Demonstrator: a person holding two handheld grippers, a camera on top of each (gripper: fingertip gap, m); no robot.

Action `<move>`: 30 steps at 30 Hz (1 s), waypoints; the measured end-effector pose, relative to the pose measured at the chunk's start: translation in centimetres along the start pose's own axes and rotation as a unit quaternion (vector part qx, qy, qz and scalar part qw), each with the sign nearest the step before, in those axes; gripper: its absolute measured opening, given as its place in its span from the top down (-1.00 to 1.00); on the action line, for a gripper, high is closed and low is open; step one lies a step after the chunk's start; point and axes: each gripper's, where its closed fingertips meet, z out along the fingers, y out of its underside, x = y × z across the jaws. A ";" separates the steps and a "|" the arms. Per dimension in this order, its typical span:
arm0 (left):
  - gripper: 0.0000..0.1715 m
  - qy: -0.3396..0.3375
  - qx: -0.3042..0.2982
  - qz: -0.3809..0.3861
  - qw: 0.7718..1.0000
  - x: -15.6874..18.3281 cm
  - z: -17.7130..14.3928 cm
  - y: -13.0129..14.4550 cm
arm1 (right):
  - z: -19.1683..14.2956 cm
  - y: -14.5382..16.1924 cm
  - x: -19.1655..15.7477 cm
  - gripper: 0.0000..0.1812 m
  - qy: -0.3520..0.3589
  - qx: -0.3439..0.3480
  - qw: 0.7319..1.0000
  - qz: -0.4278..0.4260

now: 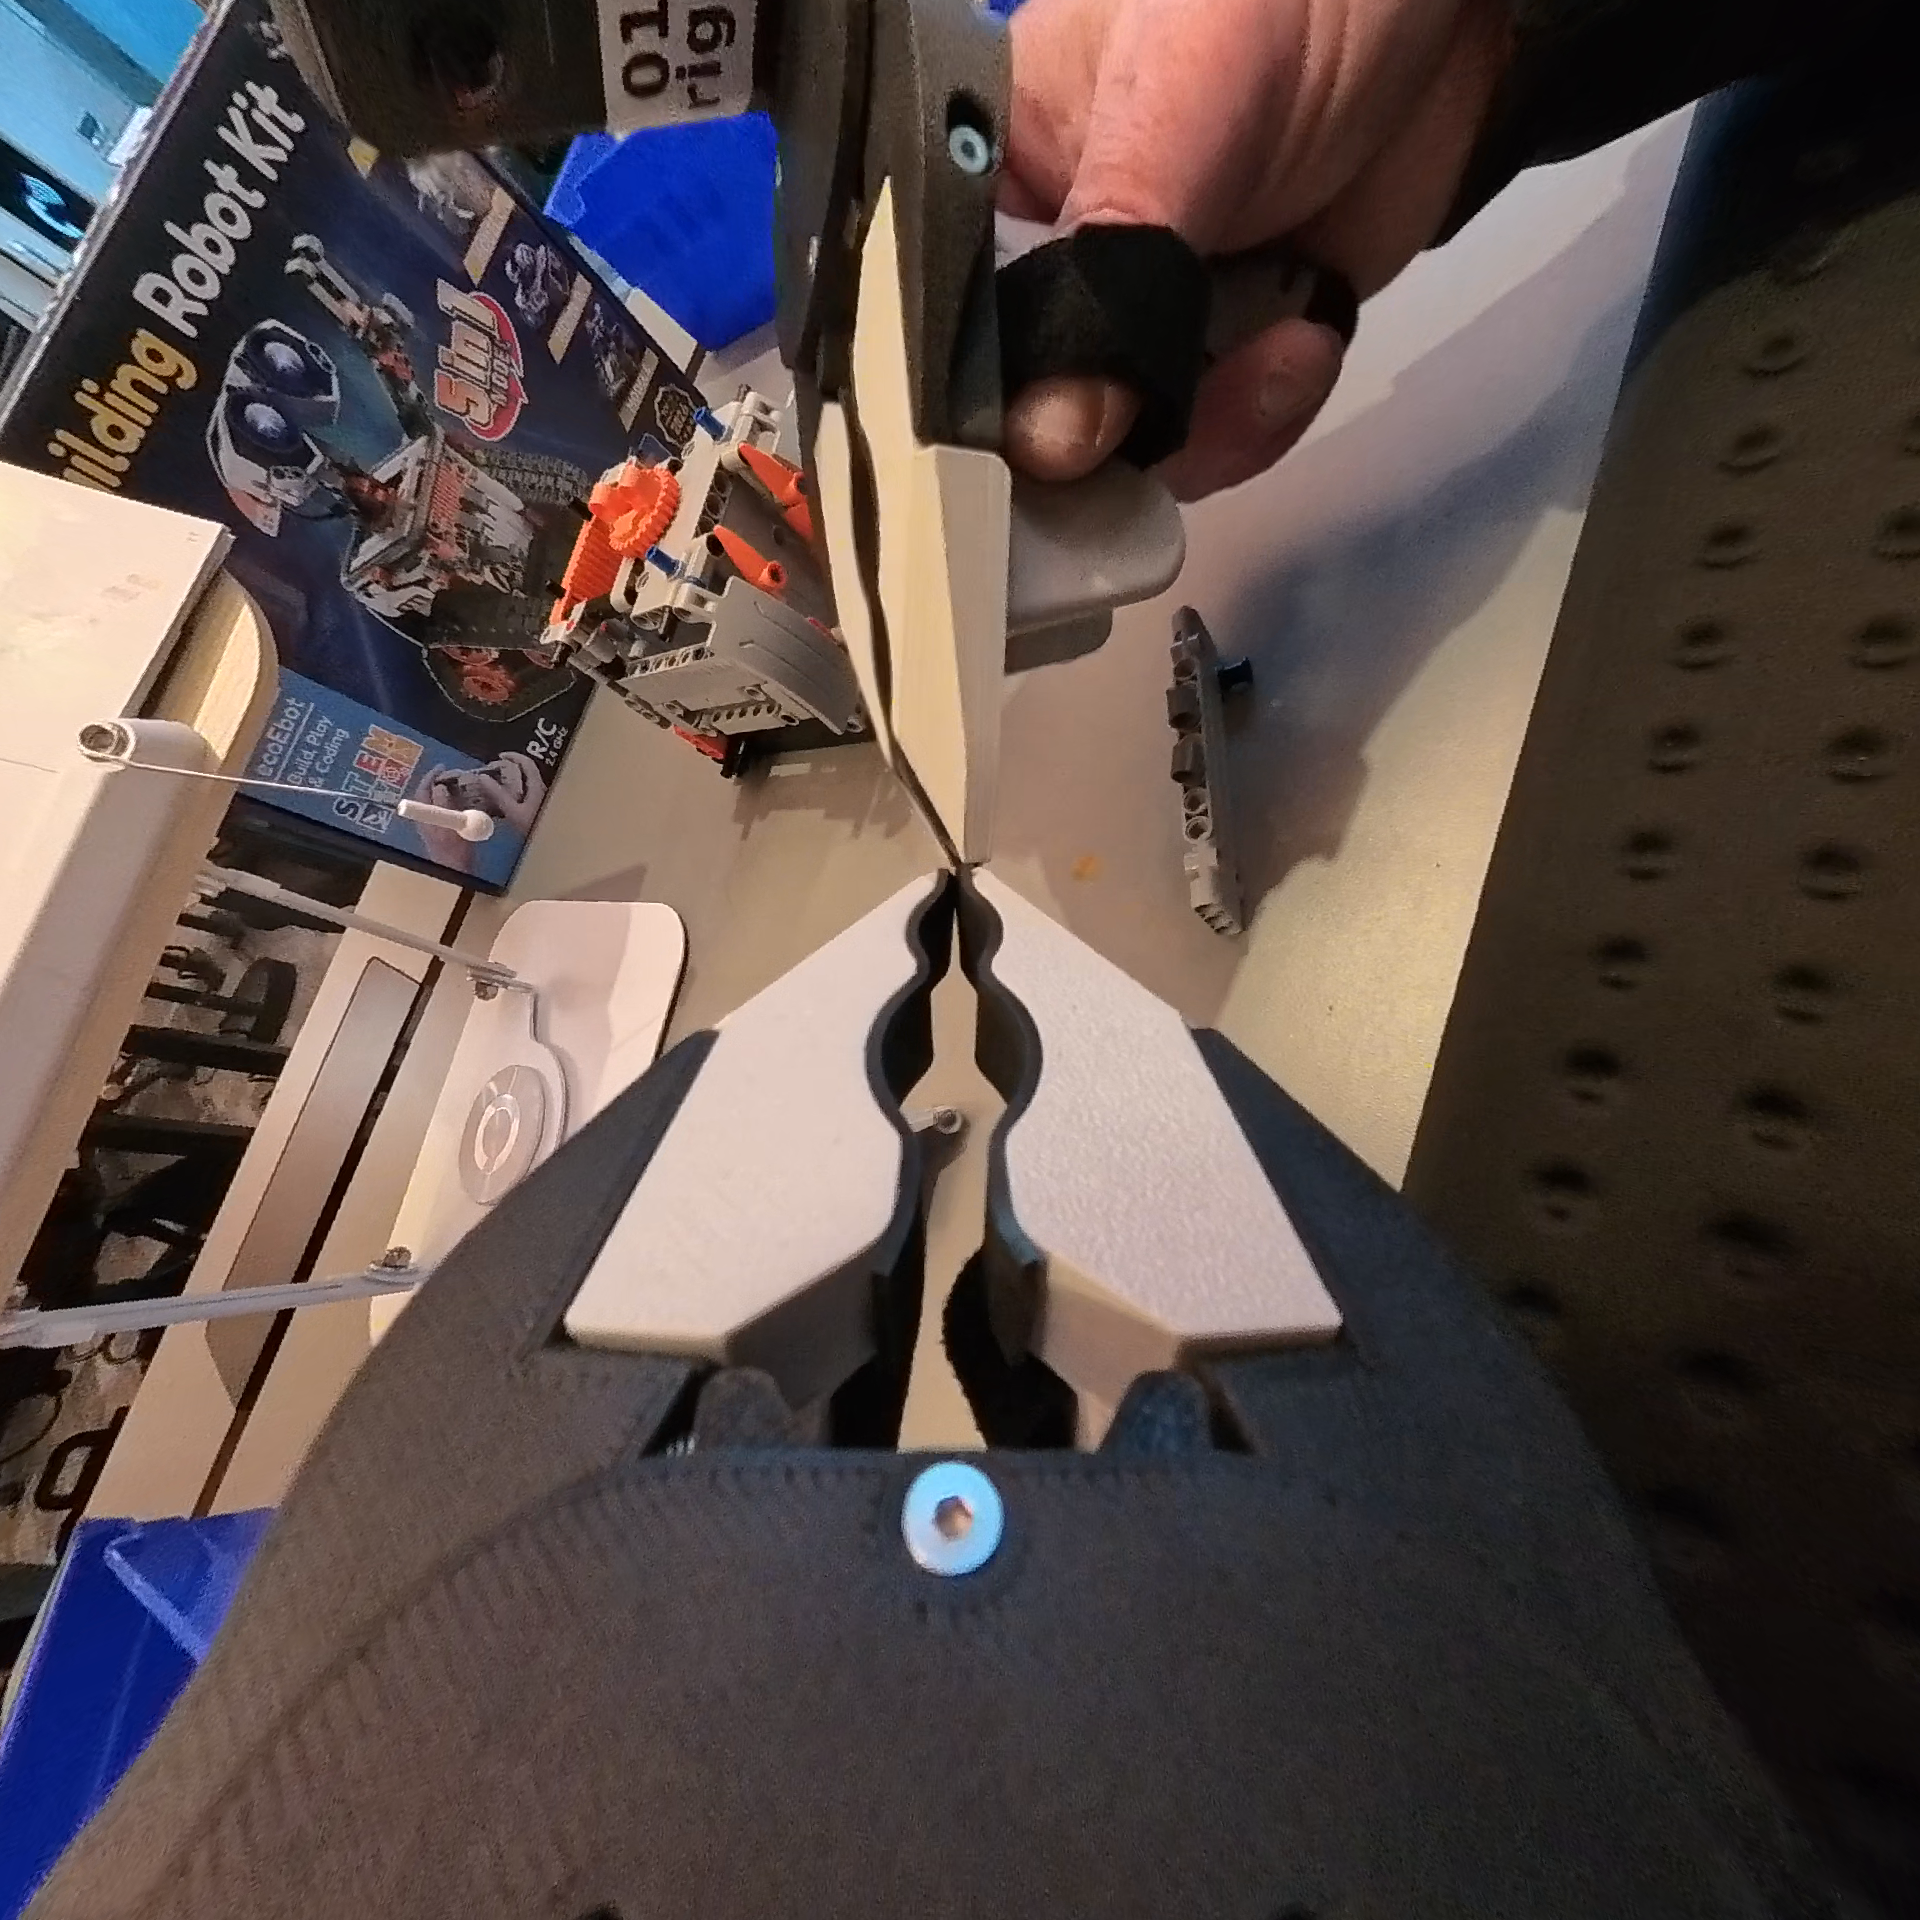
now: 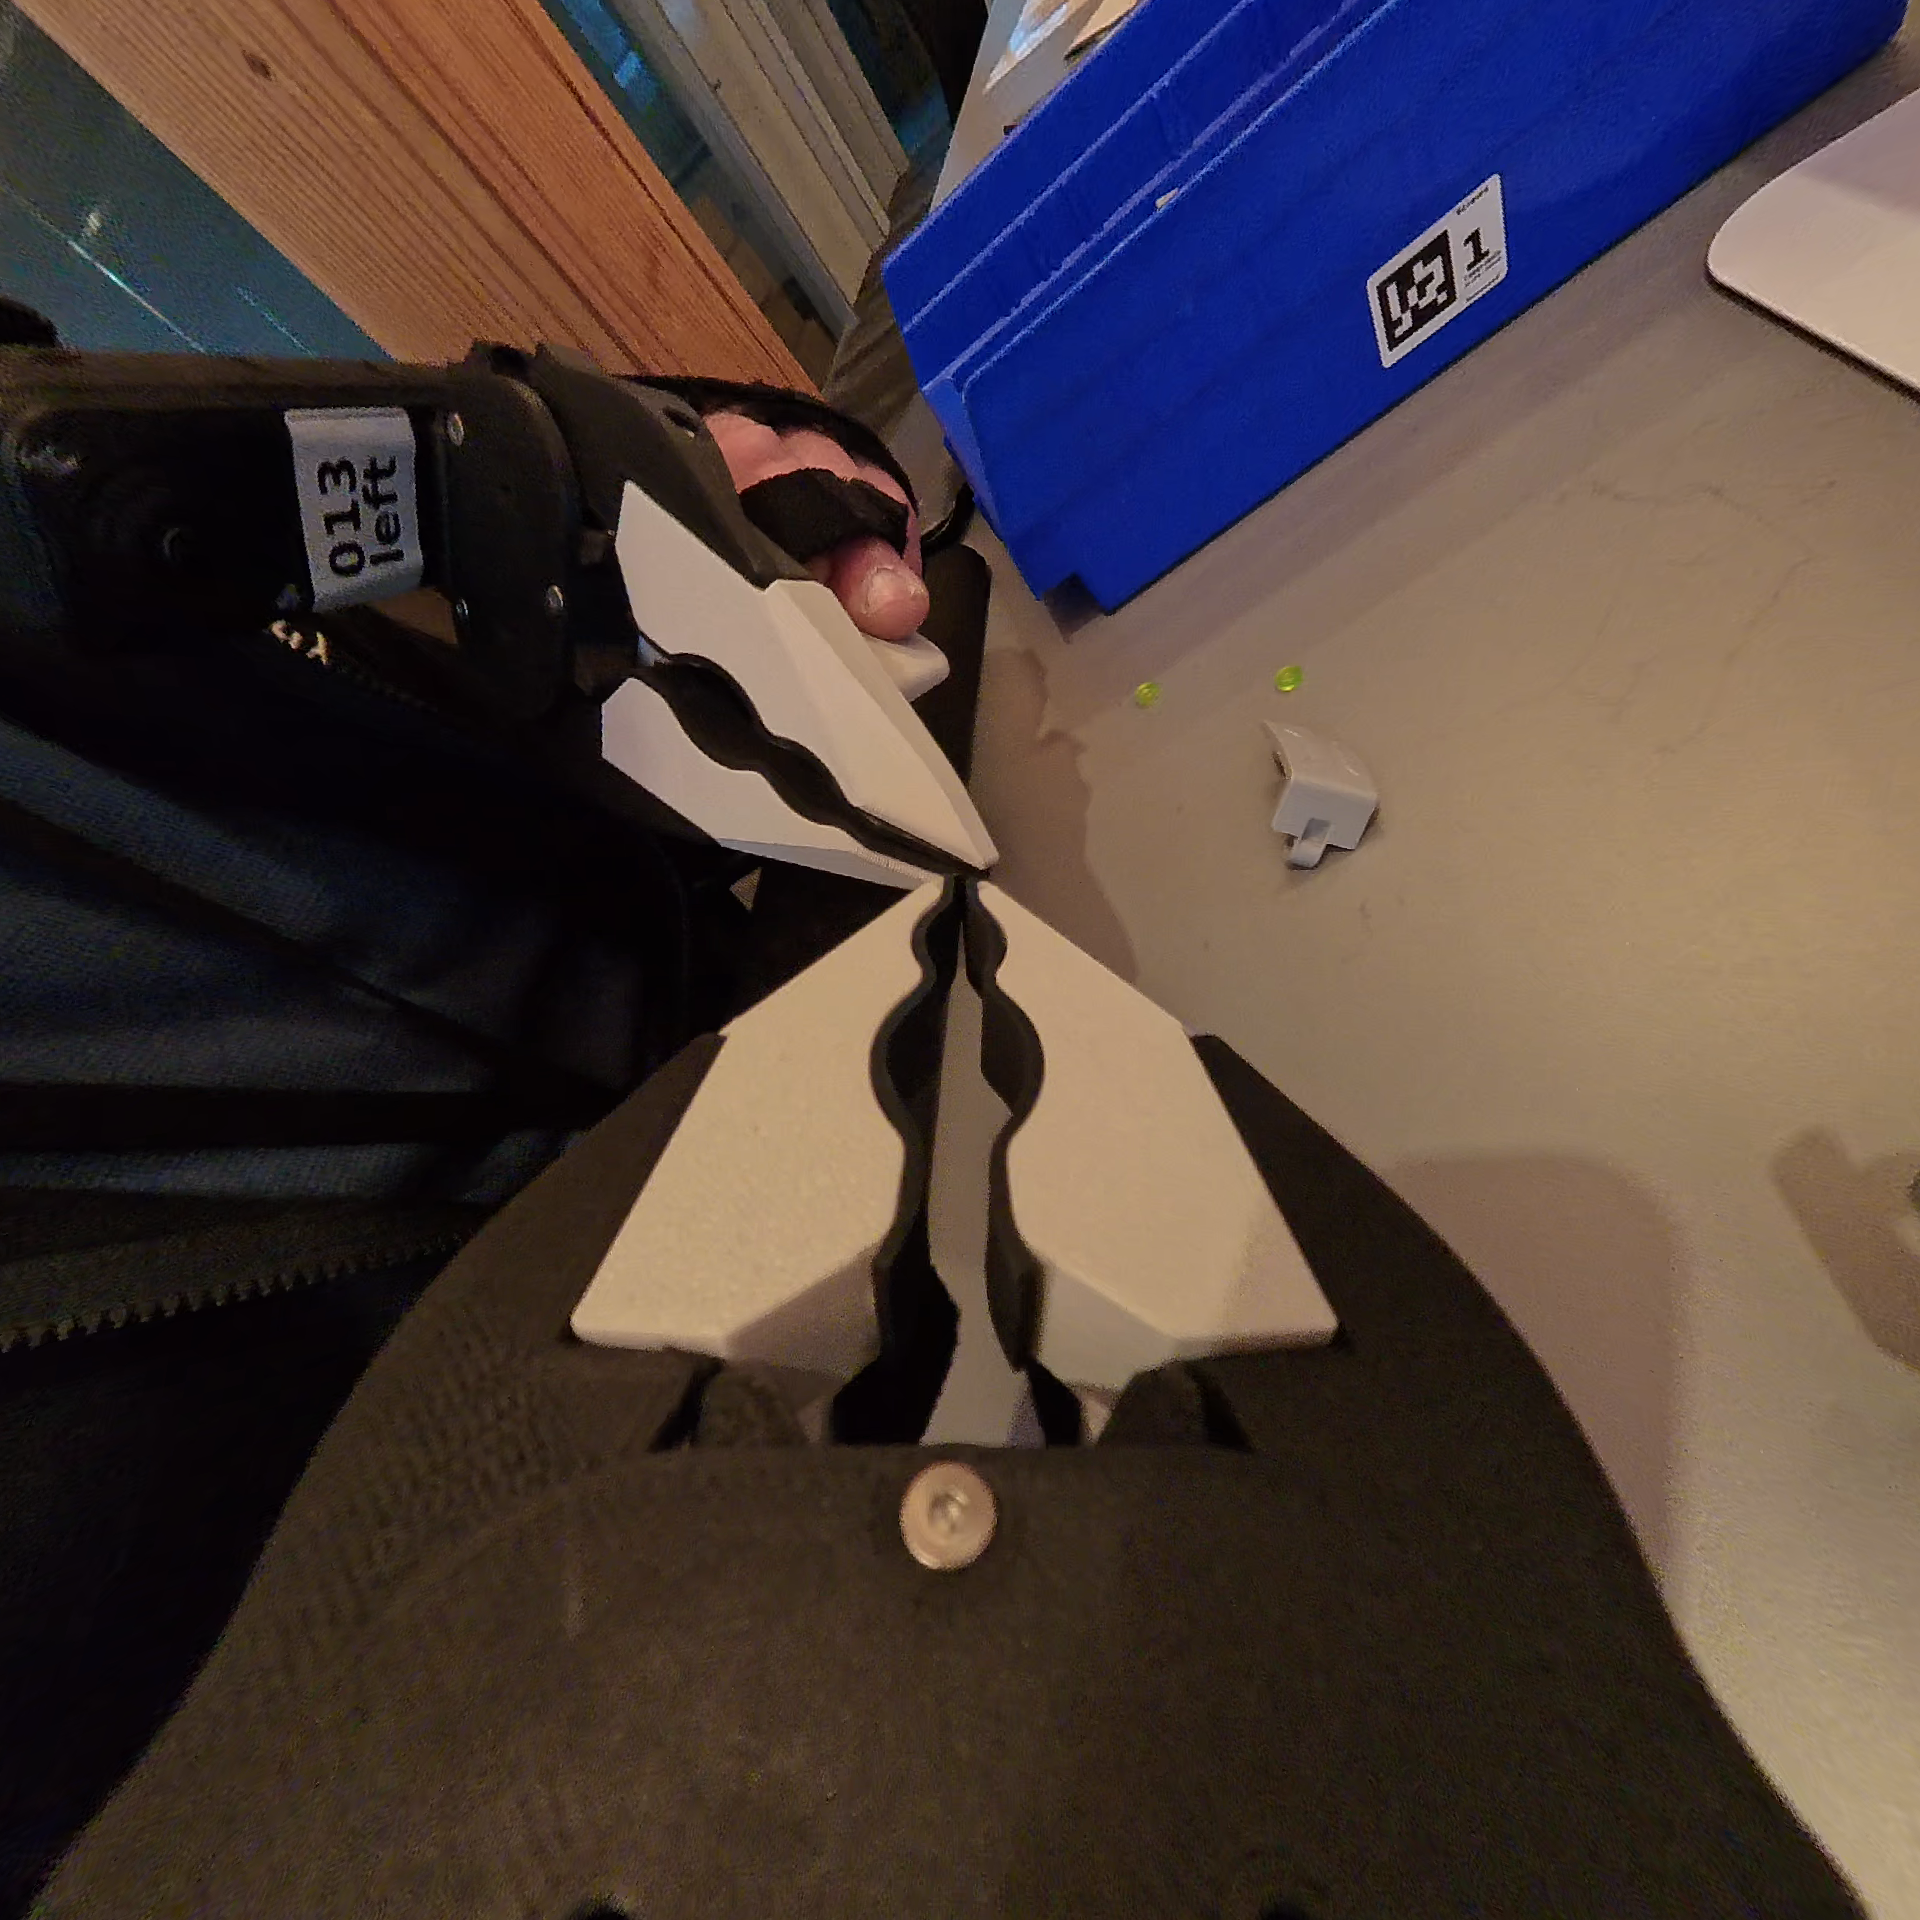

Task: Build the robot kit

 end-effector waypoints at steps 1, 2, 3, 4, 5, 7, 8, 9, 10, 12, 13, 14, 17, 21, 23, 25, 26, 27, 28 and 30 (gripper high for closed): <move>1.00 0.004 0.000 -0.002 1.000 0.1 0.0 0.0 | 0.0 0.1 0.1 1.00 0.006 -0.005 1.000 -0.005; 1.00 0.011 -0.002 -0.006 1.000 0.3 0.0 0.2 | -0.1 0.3 0.2 1.00 0.010 -0.010 1.000 -0.008; 1.00 0.013 -0.008 -0.011 1.000 0.3 0.1 0.5 | -0.3 0.3 0.2 1.00 0.013 -0.010 1.000 -0.009; 1.00 0.018 -0.016 -0.018 1.000 0.3 0.1 0.9 | -0.6 0.3 0.4 1.00 0.019 -0.009 1.000 -0.011; 1.00 0.022 -0.023 -0.024 0.999 0.4 0.1 1.3 | -0.9 0.3 0.6 1.00 0.031 -0.010 0.999 -0.015; 1.00 0.025 -0.030 -0.037 0.999 0.3 -0.1 2.2 | -2.0 0.2 0.9 1.00 0.050 -0.007 0.998 -0.024; 1.00 0.027 -0.032 -0.046 0.998 0.3 -0.3 2.5 | -2.8 0.0 1.0 1.00 0.058 0.000 0.998 -0.025; 1.00 0.030 -0.034 -0.057 0.997 0.2 -0.4 2.8 | -3.5 0.0 1.3 1.00 0.069 0.004 0.997 -0.025; 1.00 0.029 -0.035 -0.064 0.997 0.1 -0.4 3.1 | -4.4 0.0 1.6 1.00 0.082 0.007 0.996 -0.026; 1.00 0.026 -0.042 -0.070 0.996 -0.1 -0.4 3.5 | -6.1 0.1 2.2 1.00 0.105 0.016 0.994 -0.025; 1.00 0.027 -0.045 -0.072 0.996 -0.1 -0.3 3.7 | -6.9 0.4 2.7 1.00 0.128 0.013 0.991 -0.030; 1.00 0.030 -0.046 -0.075 0.996 0.0 -0.3 3.8 | -7.8 0.6 3.1 1.00 0.150 0.012 0.988 -0.033; 1.00 0.037 -0.047 -0.085 0.995 0.1 0.0 3.8 | -10.7 1.3 4.6 0.98 0.208 0.020 0.978 -0.025; 0.98 0.052 -0.046 -0.096 0.993 0.4 0.4 3.5 | -14.0 3.9 7.4 0.94 0.309 -0.023 0.951 -0.022; 0.96 0.061 -0.047 -0.102 0.992 0.7 0.7 3.5 | -14.9 5.2 8.6 0.91 0.345 -0.052 0.937 -0.021; 0.95 0.068 -0.049 -0.103 0.991 0.9 1.1 3.4 | -15.8 6.3 10.0 0.89 0.378 -0.077 0.922 -0.024; 0.95 0.071 -0.048 -0.104 0.991 1.1 1.2 3.3 | -15.9 6.5 10.4 0.89 0.380 -0.081 0.921 -0.024; 0.94 0.076 -0.046 -0.107 0.990 1.2 1.4 3.2 | -15.6 6.6 10.6 0.88 0.372 -0.081 0.924 -0.022; 0.93 0.081 -0.045 -0.110 0.990 1.4 1.5 3.0 | -15.2 6.6 10.8 0.87 0.366 -0.079 0.927 -0.021; 0.91 0.096 -0.034 -0.119 0.988 1.7 1.8 2.3 | -14.6 7.1 11.6 0.86 0.363 -0.096 0.926 -0.028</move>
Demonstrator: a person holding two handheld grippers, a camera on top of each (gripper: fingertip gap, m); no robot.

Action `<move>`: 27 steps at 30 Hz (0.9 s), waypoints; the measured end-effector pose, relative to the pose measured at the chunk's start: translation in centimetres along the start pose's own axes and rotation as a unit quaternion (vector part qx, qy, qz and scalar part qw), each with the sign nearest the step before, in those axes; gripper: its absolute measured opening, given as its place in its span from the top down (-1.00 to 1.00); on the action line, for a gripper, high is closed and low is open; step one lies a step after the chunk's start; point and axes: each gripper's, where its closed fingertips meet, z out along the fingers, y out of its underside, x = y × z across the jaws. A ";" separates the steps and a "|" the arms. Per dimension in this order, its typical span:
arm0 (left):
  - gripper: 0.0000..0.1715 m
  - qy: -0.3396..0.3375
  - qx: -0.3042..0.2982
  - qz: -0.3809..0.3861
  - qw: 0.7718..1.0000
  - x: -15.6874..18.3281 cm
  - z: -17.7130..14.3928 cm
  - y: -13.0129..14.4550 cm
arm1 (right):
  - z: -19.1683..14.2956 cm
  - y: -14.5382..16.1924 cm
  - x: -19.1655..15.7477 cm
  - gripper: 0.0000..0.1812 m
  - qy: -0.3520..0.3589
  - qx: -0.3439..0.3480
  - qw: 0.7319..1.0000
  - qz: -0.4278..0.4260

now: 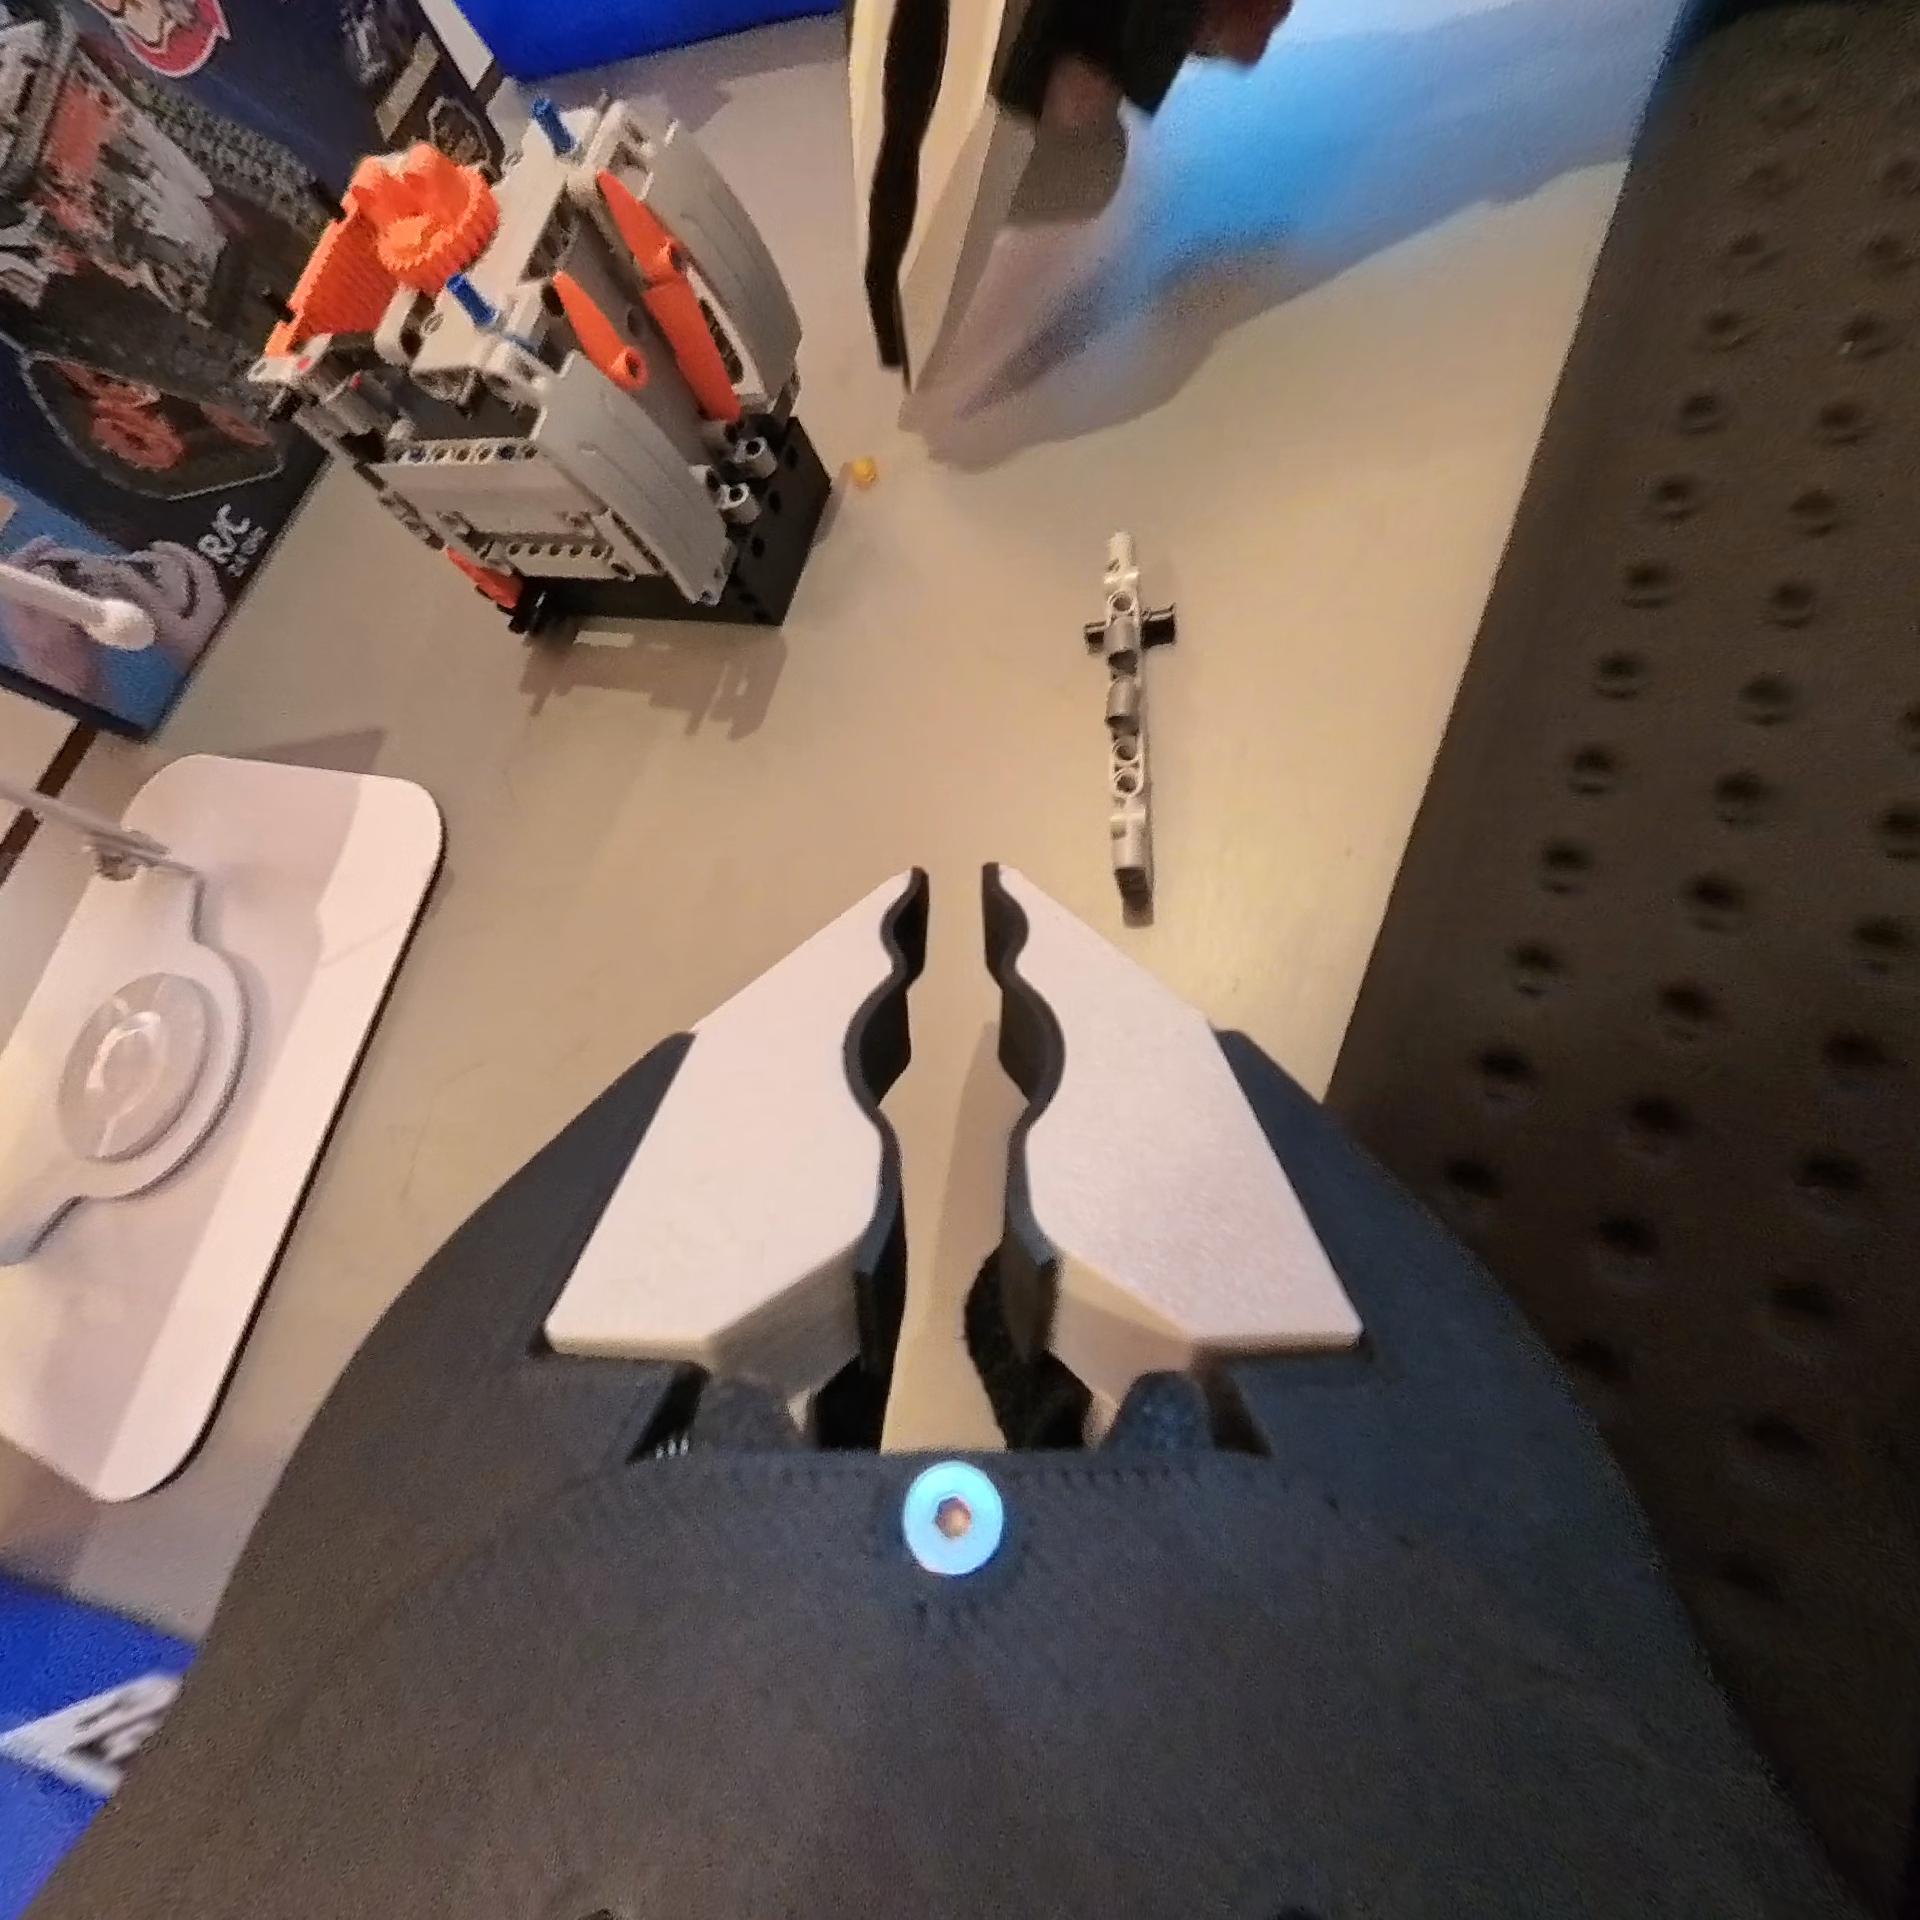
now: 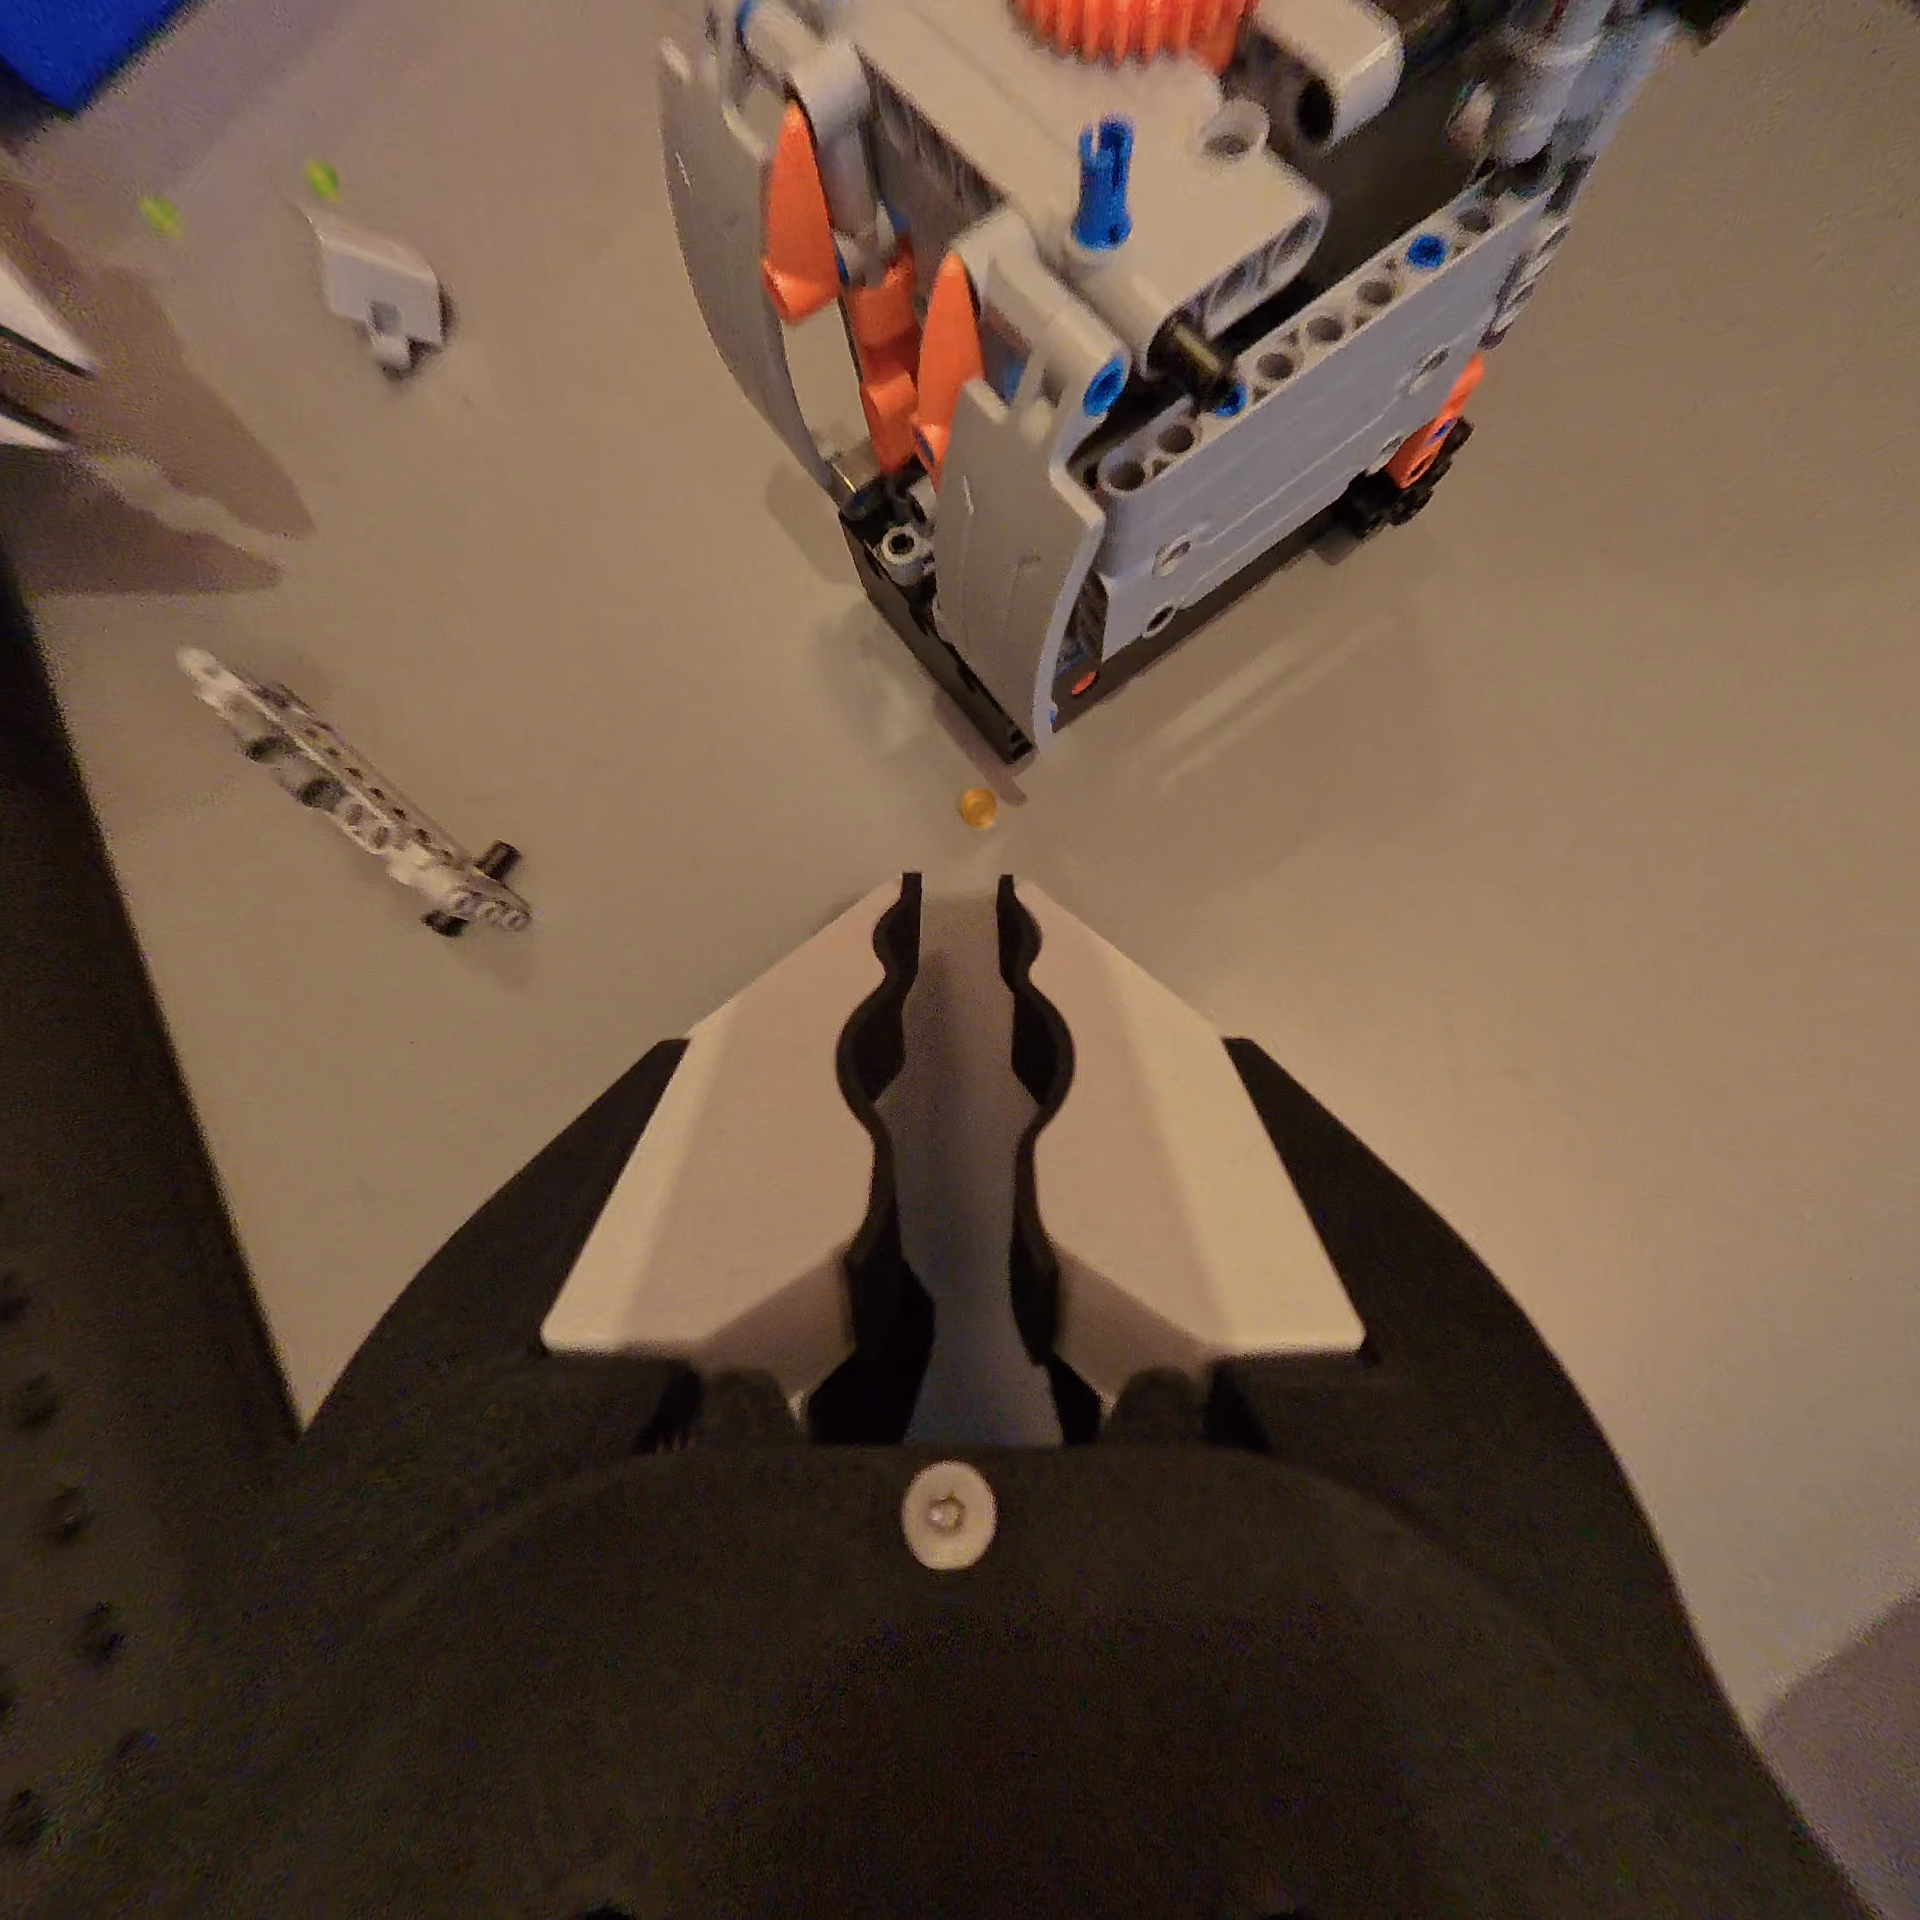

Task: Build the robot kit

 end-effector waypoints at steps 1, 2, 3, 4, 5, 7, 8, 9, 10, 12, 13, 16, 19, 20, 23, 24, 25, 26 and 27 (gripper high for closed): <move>0.89 0.008 0.006 -0.005 1.000 0.2 0.1 -0.3 | 0.5 0.2 0.2 0.85 0.003 -0.008 1.000 -0.004; 0.88 0.014 0.010 -0.008 1.000 0.3 0.2 -0.5 | 0.9 0.2 0.4 0.86 0.004 -0.008 1.000 -0.006; 0.88 0.017 0.011 -0.008 1.000 0.4 0.3 -0.6 | 1.3 0.1 0.3 0.84 -0.003 -0.007 1.000 -0.005; 0.87 0.019 0.012 -0.008 1.000 0.5 0.5 -0.8 | 1.5 0.0 0.3 0.83 -0.002 -0.008 1.000 -0.007; 0.87 0.022 0.013 -0.007 1.000 0.6 0.6 -0.9 | 1.7 -0.1 0.5 0.84 0.007 -0.008 1.000 -0.013; 0.86 0.027 0.017 -0.006 0.999 0.7 0.8 -1.2 | 2.1 -0.2 0.4 0.85 0.010 -0.012 1.000 -0.021; 0.86 0.029 0.018 -0.005 0.999 0.8 0.9 -1.3 | 2.3 -0.4 0.5 0.86 0.014 -0.010 1.000 -0.021; 0.86 0.030 0.020 -0.005 0.999 0.8 1.0 -1.4 | 2.4 -0.5 0.6 0.88 0.017 -0.008 1.000 -0.022; 0.86 0.032 0.020 -0.006 0.999 0.8 1.1 -1.5 | 2.4 -0.5 0.6 0.89 0.016 -0.009 1.000 -0.025; 0.86 0.036 0.023 -0.006 0.999 0.9 1.3 -1.8 | 2.5 -0.6 0.7 0.94 0.020 -0.010 0.999 -0.030; 0.86 0.038 0.024 -0.006 0.999 1.0 1.4 -1.8 | 2.6 -0.6 0.5 0.94 0.015 -0.008 0.999 -0.031; 0.85 0.042 0.021 -0.007 0.999 1.0 1.6 -1.9 | 2.8 -0.8 0.1 0.94 0.008 -0.008 0.999 -0.038; 0.84 0.046 0.025 -0.011 0.999 1.1 1.7 -2.2 | 2.7 -0.7 0.0 0.95 0.006 -0.010 0.999 -0.042; 0.83 0.047 0.028 -0.013 0.998 1.1 1.7 -2.3 | 2.7 -0.7 0.0 0.95 0.004 -0.011 0.999 -0.040; 0.80 0.058 0.033 -0.021 0.998 1.3 1.8 -2.8 | 2.4 -0.4 -0.2 0.95 0.001 -0.013 0.999 -0.043; 0.77 0.062 0.031 -0.024 0.997 1.4 1.9 -2.8 | 2.3 -0.4 -0.3 0.95 -0.001 -0.012 0.999 -0.043; 0.75 0.067 0.027 -0.027 0.997 1.5 2.1 -2.8 | 2.2 -0.4 -0.4 0.95 -0.003 -0.010 0.999 -0.042; 0.72 0.071 0.021 -0.030 0.997 1.6 2.3 -2.8 | 2.1 -0.5 -0.6 0.95 -0.008 -0.006 0.999 -0.041; 0.69 0.075 0.016 -0.032 0.997 1.7 2.6 -2.7 | 1.9 -0.6 -0.7 0.95 -0.013 -0.001 0.999 -0.038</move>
